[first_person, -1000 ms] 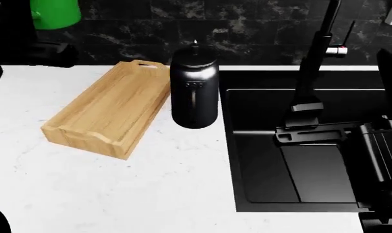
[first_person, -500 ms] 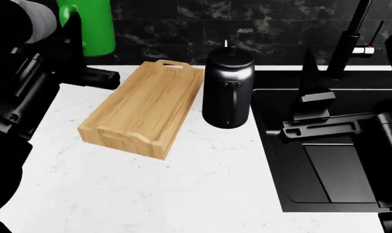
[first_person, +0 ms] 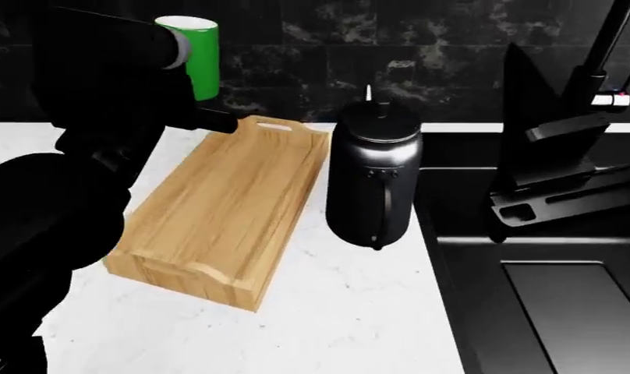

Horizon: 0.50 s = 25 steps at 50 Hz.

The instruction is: Pick the kettle from the counter and place it on the tray. Then pick the mug from the cabinet and place it on the tray. Then close the cabinet doors.

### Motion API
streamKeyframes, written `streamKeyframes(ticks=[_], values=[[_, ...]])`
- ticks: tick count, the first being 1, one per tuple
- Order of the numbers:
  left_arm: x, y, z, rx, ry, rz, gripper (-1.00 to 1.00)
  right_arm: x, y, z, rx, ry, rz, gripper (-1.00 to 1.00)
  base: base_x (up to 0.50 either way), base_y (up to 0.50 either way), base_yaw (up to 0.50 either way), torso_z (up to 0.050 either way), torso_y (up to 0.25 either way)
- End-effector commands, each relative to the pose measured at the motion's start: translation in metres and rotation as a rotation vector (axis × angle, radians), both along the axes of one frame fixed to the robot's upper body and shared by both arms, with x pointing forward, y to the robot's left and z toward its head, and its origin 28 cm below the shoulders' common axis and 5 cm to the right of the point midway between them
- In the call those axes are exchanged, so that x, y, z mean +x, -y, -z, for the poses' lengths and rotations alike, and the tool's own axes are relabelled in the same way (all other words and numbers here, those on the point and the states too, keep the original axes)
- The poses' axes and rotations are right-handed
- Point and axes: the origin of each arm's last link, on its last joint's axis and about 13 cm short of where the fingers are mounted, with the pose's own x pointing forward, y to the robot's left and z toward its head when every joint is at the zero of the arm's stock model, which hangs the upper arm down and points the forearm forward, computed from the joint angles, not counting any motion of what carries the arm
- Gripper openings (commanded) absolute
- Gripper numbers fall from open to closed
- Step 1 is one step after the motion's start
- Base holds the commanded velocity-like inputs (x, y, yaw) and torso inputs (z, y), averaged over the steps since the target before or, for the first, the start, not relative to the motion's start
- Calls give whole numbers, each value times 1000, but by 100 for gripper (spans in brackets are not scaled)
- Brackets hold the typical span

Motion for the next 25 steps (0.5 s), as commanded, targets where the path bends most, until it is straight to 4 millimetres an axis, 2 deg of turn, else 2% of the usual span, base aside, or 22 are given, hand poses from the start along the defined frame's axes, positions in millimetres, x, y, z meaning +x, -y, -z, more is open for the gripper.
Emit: streamKeyframes(ticks=[1,16,25], values=[[12,0,4,21,-5,-25,-100,-5,0,-4,-8,-21,-16,100,500,1,0,0,0],[16,-2,10,21,-23,-33,-100,-3,0,-2,-5,-29,-16,100,490,3,0,0,1],[24,2,26,19,-65,-15,-100,-1,0,-2,3,-22,-13,100,7,0,0,0,1]])
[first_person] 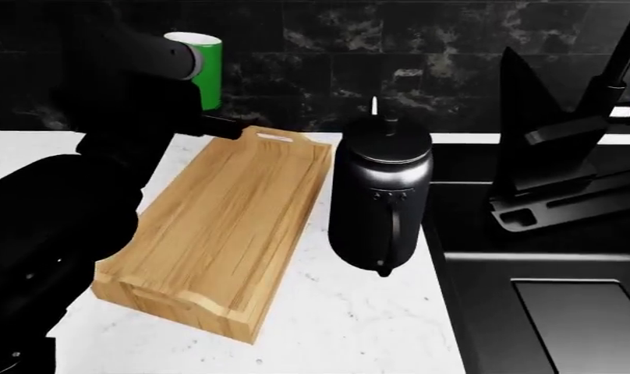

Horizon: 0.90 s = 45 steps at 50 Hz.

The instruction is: Pick the kettle from the counter and place it on the tray. Then pick the mug from the cabinet and place it on the tray. Then close the cabinet doors.

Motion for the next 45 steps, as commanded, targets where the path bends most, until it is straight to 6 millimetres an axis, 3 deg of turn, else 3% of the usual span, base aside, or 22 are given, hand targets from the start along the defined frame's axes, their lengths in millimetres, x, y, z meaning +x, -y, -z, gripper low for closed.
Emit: streamKeyframes(ticks=[1,12,25,36,45], values=[[9,5,16,2,-36,14,-100,2,0,1,3,-1,1,100,0,0,0,0,0],[15,21,45,19,-97,86,-100,5,0,4,7,-10,5,100,0,0,0,0,0],[21,26,71,5,-160,96,-100,8,1,7,15,-19,9,100,0,0,0,0,0],[21,25,85,6,-206,92,-100,9,1,9,17,-24,9,100,0,0,0,0,1],[23,22,86,-14,-216,82,-100,10,0,10,17,-27,8,100,0,0,0,0,0]])
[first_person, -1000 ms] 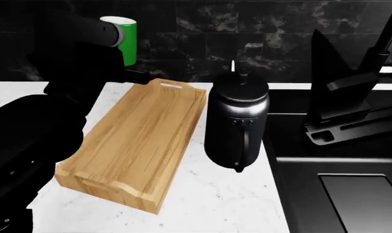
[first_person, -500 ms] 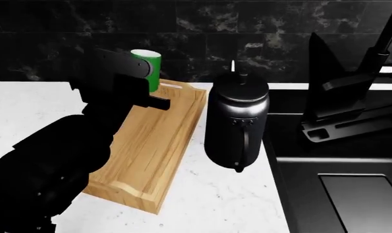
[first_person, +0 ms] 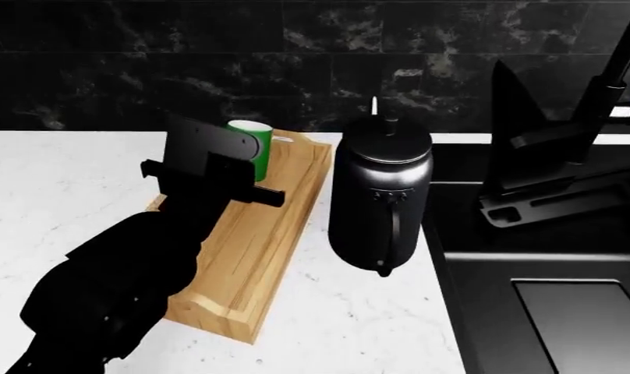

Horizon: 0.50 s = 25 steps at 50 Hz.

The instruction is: Pick the kettle from the counter and place it on the tray. Then pick the mug from the cabinet and place it on the tray. Then close the cabinet doors.

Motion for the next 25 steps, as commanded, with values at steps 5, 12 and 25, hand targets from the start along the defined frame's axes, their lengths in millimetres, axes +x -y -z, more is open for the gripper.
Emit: streamKeyframes(ticks=[5,12,25], values=[[3,-3,4,-20,-17,-20,100,2,0,2,2,-5,0,100,0,0,0,0,0],[4,-6,1,-31,-15,-30,100,2,0,2,5,-7,1,100,0,0,0,0,0],[-20,-7,-55,-133,144,58,100,3,-1,3,4,-9,-2,100,0,0,0,0,0]])
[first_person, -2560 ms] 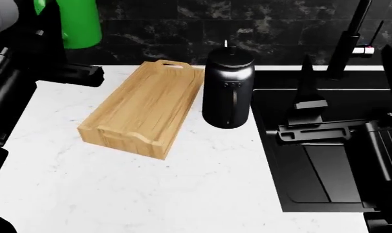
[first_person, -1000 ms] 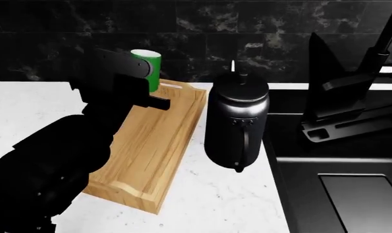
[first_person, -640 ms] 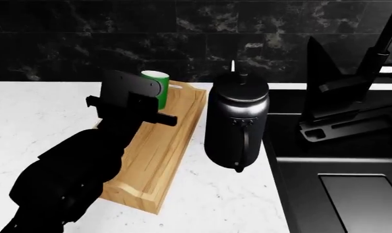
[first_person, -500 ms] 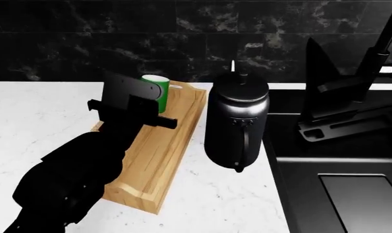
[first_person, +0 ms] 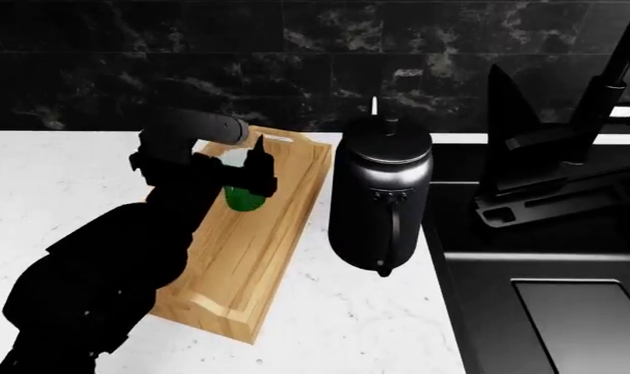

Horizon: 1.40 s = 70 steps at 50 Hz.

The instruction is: Pick the kettle from the counter and place it on the tray. Then pick the mug from the cabinet and place it on the tray. Then close the cabinet doors.

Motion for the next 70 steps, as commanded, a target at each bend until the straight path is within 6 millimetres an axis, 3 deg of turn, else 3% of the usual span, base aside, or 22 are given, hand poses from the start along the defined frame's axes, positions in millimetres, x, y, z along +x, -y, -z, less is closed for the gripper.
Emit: streamKeyframes(ticks=[1,6,11,16,23,47,70], values=[[-25,-2,-51,-88,155,75,100,0,-1,1,2,-2,-1,100,0,0,0,0,0],[-64,-3,-95,-143,298,122,100,-5,-2,1,-5,-4,0,100,0,0,0,0,2],[-102,-9,-122,-151,367,118,100,-14,-4,6,-10,-14,13,100,0,0,0,0,0],[-138,-19,-138,-137,425,80,100,-22,-7,15,-13,-55,14,100,0,0,0,0,0],[-163,-33,-145,-127,478,29,100,-21,-6,29,-18,-160,-26,100,0,0,0,0,0],[-171,-50,-134,-133,476,-35,100,-11,-32,82,19,-405,-120,100,0,0,0,0,0],[-167,-53,-125,-140,455,-46,100,-12,-44,100,56,-489,-125,100,0,0,0,0,0]])
